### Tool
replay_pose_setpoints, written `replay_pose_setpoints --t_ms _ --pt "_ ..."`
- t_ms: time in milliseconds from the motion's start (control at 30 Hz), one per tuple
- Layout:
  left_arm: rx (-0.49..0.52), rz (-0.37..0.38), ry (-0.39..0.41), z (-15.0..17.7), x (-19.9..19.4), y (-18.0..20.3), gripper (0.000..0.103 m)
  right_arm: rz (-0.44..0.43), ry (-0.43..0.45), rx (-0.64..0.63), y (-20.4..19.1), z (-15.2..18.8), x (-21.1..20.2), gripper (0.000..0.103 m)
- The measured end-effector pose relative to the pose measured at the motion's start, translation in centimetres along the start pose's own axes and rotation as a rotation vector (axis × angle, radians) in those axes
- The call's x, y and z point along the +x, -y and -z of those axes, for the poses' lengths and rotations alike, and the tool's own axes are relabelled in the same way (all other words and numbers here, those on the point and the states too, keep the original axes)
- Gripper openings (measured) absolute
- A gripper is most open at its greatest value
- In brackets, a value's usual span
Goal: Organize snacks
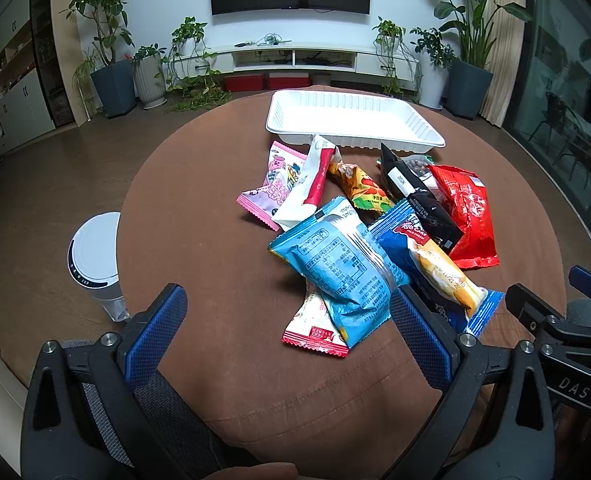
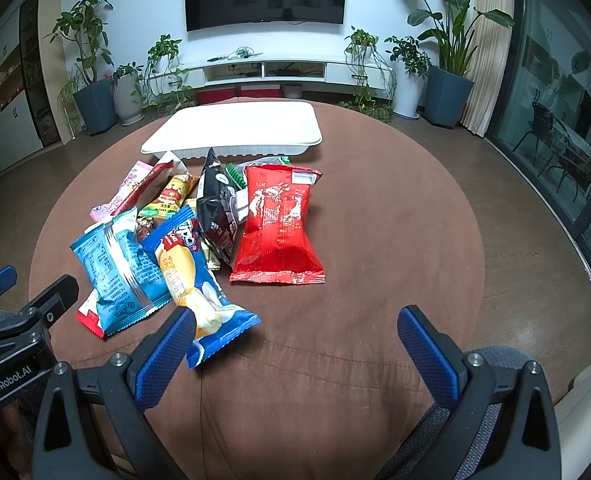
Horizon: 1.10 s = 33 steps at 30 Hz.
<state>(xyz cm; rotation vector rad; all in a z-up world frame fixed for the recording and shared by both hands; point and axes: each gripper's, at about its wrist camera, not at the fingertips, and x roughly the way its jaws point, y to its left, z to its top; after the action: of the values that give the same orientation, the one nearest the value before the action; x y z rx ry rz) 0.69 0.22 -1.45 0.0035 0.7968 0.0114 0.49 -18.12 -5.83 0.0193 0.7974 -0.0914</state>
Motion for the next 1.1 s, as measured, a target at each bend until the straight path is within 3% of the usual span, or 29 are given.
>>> replay_pose_setpoints --t_ms 867,1000,1100 --pt "-0.005 0.007 -0.011 0.6 0.5 0.3 0.103 -0.006 -0.015 0.002 -0.1 0.5 0.5 0.103" --pt "-0.038 0.058 -0.007 0.5 0.6 -0.4 0.103 -0.019 -0.019 0.021 0.4 0.2 0.6 0.103" --pt "-0.031 0.161 -0.006 0.7 0.6 -0.8 0.103 -0.041 -0.013 0.043 1.0 0.1 0.5 0.103"
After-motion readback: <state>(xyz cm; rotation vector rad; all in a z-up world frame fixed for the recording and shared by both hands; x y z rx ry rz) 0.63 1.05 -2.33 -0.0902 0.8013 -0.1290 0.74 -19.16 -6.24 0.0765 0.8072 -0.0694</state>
